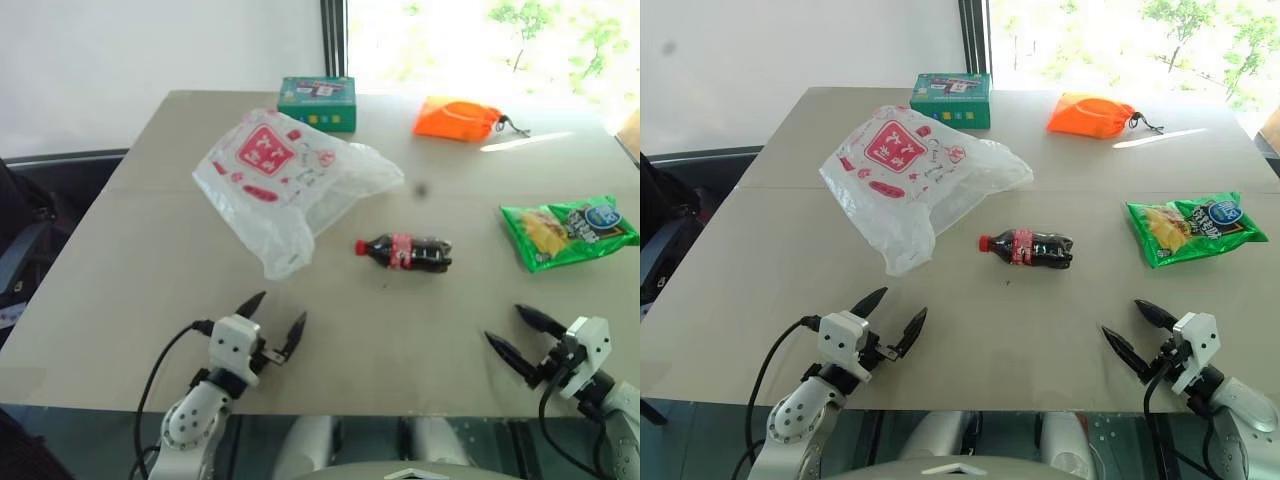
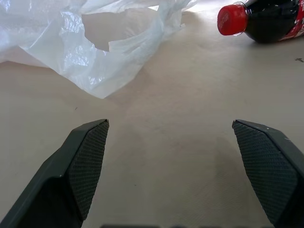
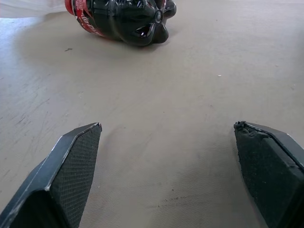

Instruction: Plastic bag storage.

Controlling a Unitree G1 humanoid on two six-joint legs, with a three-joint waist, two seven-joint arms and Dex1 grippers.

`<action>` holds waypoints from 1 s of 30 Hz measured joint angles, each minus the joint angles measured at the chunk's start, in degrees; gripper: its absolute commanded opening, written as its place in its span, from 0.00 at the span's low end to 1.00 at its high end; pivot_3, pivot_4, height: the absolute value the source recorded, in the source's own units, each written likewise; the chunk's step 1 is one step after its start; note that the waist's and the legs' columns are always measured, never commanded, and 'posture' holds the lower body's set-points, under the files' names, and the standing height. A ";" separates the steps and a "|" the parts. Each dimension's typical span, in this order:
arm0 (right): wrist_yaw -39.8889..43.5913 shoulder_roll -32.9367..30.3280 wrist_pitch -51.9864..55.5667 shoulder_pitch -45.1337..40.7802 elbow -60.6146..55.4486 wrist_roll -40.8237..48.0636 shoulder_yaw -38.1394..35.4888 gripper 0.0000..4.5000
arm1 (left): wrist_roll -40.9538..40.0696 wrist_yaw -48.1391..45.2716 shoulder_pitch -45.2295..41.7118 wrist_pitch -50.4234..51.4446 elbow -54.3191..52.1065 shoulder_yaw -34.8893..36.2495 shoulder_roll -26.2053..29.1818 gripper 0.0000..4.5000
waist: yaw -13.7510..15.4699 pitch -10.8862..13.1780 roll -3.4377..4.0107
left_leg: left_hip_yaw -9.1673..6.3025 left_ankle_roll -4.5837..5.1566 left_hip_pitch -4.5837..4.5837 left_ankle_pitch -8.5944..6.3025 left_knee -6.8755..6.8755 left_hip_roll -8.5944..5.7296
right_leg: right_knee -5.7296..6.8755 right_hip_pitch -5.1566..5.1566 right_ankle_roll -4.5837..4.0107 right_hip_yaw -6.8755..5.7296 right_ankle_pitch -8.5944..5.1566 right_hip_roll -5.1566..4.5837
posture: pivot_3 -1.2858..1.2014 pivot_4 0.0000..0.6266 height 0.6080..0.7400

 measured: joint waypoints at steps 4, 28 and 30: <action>0.02 -0.17 0.15 -0.55 0.03 -0.10 0.04 1.00 | -0.72 -0.53 0.54 -0.53 0.04 0.09 0.07 0.98 | -0.04 0.01 0.02 | 0.02 0.00 0.01 0.00 0.01 0.00 | 0.01 0.00 0.01 0.01 0.00 0.03 | 0.52 0.24 1.00; 1.21 -0.61 1.19 -1.96 0.04 -0.66 0.84 1.00 | -1.58 -0.70 0.39 -2.70 1.73 0.94 -0.54 0.98 | -0.09 0.00 0.03 | 0.04 0.00 0.11 0.01 0.14 0.05 | 0.16 0.06 0.20 0.02 0.12 0.26 | 0.52 0.24 1.00; 2.70 -1.15 2.48 -1.64 -1.22 -0.01 2.11 1.00 | -2.10 2.36 0.28 0.80 0.07 1.66 -2.62 0.98 | -0.07 0.00 0.03 | 0.01 0.00 0.08 0.01 0.20 0.06 | 0.18 0.07 0.21 0.02 0.12 0.26 | 0.52 0.24 1.00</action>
